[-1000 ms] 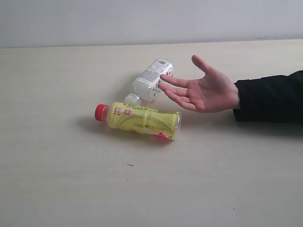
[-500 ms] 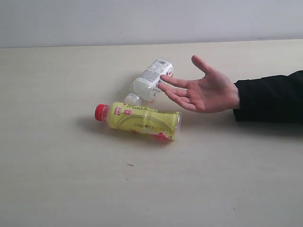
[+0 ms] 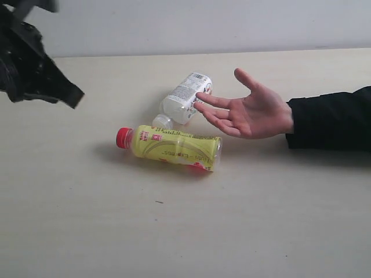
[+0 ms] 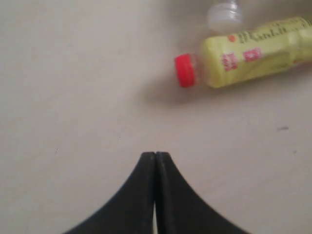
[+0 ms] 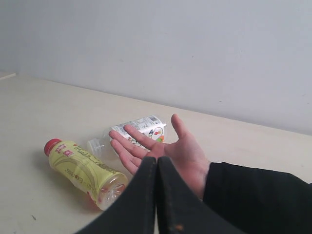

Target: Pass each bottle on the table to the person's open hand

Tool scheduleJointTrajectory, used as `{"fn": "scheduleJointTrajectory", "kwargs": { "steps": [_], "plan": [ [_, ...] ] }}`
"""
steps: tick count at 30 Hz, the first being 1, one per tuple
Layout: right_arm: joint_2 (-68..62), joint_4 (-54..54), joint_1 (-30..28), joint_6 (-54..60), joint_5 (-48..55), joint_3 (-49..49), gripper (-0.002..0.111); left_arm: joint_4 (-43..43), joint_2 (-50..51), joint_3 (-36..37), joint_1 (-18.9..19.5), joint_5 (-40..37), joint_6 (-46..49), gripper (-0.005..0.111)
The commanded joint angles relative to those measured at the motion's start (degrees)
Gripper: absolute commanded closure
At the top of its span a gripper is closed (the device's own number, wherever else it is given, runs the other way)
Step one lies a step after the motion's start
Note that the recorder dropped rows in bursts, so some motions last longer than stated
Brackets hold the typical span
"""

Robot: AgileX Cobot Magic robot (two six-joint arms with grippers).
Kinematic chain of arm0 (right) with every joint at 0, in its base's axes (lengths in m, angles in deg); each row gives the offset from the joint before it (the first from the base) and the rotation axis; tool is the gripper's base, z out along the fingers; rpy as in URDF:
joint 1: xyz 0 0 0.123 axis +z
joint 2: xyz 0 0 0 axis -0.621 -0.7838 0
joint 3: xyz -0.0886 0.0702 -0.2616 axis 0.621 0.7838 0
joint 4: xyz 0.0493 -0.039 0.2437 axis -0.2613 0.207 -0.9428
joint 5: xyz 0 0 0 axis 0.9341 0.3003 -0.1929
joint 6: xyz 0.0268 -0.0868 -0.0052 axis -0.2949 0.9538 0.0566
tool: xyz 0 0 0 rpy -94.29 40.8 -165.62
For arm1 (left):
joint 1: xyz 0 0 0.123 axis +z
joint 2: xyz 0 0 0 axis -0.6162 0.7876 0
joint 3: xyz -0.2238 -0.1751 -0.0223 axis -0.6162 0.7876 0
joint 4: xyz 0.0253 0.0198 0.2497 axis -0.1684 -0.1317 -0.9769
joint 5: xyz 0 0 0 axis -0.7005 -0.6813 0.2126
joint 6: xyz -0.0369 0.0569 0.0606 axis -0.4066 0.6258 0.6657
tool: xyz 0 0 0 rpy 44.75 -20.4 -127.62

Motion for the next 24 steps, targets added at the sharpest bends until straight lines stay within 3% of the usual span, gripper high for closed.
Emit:
{"fn": "scheduleJointTrajectory", "kwargs": {
  "steps": [1,5,7,13,16,19,24],
  "plan": [
    [0.25,0.00,-0.12,-0.33,-0.85,0.21,0.108,0.39,2.85,-1.25,-6.67,1.47,24.63,0.107],
    [0.25,0.00,-0.12,-0.33,-0.75,0.21,0.108,0.56,4.73,-1.25,-11.02,9.31,52.63,0.107],
    [0.25,0.00,-0.12,-0.33,-0.75,0.21,0.108,0.38,7.52,-1.38,-11.39,13.36,58.83,0.107],
    [0.25,0.00,-0.12,-0.33,-0.75,0.21,0.108,1.36,21.41,-11.74,-11.28,6.97,62.88,0.107],
    [0.25,0.00,-0.12,-0.33,-0.75,0.21,0.108,3.68,27.82,-20.35,-11.28,-5.90,62.88,0.107],
    [0.25,0.00,-0.12,0.00,-0.63,0.21,0.108,5.93,32.13,-26.81,-11.28,-13.70,65.12,0.107],
    [0.25,0.00,-0.12,0.00,-0.63,0.21,0.108,11.02,35.98,-34.82,-9.96,-15.81,67.60,0.107]
  ]
}}
